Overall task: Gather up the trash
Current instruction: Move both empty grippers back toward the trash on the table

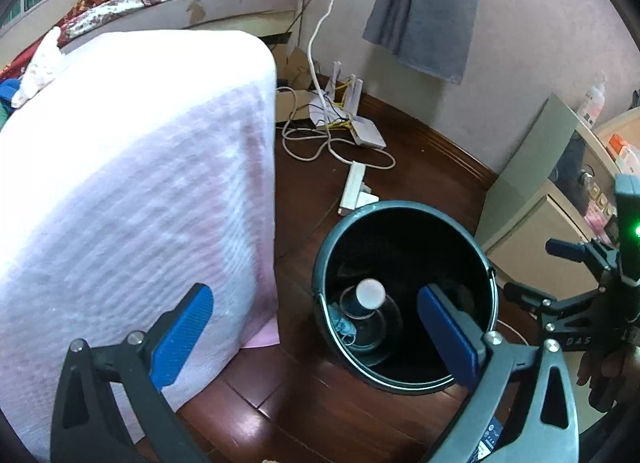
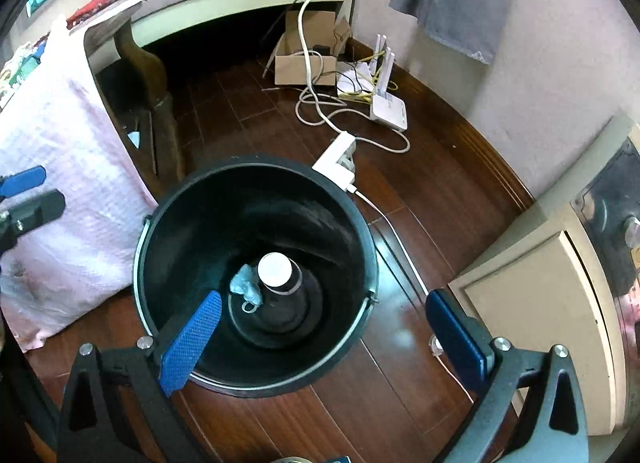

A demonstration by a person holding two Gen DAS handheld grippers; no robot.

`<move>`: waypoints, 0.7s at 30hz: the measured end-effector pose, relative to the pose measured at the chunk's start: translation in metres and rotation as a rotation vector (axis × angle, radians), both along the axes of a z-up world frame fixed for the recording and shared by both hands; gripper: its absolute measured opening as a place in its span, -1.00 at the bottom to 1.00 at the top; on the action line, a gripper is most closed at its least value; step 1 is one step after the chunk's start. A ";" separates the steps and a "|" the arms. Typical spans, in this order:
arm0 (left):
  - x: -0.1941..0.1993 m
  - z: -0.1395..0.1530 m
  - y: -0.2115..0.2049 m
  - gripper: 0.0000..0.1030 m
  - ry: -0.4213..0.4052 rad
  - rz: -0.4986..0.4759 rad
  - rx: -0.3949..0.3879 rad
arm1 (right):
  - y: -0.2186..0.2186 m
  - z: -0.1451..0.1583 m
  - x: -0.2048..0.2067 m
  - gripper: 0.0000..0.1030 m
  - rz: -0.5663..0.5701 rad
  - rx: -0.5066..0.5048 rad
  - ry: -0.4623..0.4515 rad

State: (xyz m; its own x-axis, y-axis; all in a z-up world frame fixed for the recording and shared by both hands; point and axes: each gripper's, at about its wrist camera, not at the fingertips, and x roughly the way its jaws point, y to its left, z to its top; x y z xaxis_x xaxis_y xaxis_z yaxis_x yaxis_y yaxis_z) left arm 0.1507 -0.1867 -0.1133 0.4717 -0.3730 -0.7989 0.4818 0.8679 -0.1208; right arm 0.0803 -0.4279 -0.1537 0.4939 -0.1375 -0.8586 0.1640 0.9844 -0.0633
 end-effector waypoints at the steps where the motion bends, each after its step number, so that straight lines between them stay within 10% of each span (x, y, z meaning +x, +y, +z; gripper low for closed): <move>1: 0.000 0.002 0.002 0.99 -0.002 0.004 -0.003 | 0.002 0.002 0.003 1.00 0.004 0.002 -0.009; 21: -0.013 0.050 0.039 0.99 -0.108 0.083 0.008 | 0.059 0.058 0.015 1.00 0.115 -0.007 -0.119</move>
